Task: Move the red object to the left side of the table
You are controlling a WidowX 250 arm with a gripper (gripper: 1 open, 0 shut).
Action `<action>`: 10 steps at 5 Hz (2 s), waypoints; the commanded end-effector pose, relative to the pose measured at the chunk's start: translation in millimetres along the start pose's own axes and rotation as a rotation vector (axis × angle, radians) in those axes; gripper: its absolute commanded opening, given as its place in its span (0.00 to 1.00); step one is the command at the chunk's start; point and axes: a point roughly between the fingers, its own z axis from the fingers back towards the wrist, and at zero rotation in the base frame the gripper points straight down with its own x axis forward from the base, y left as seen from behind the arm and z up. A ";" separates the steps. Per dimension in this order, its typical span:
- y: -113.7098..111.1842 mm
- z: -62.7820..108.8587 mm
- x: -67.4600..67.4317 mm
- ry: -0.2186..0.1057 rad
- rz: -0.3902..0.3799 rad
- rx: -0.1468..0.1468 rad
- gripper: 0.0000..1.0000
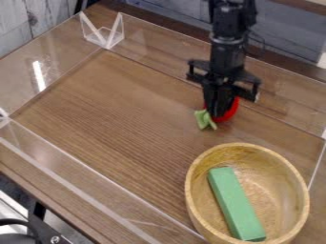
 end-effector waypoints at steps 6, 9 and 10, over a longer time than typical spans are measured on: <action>23.7 34.7 -5.0 -0.039 -0.198 -0.008 1.00; 37.6 38.7 -1.9 -0.050 -0.189 0.000 0.00; 50.4 72.4 -6.9 -0.117 -0.149 0.021 0.00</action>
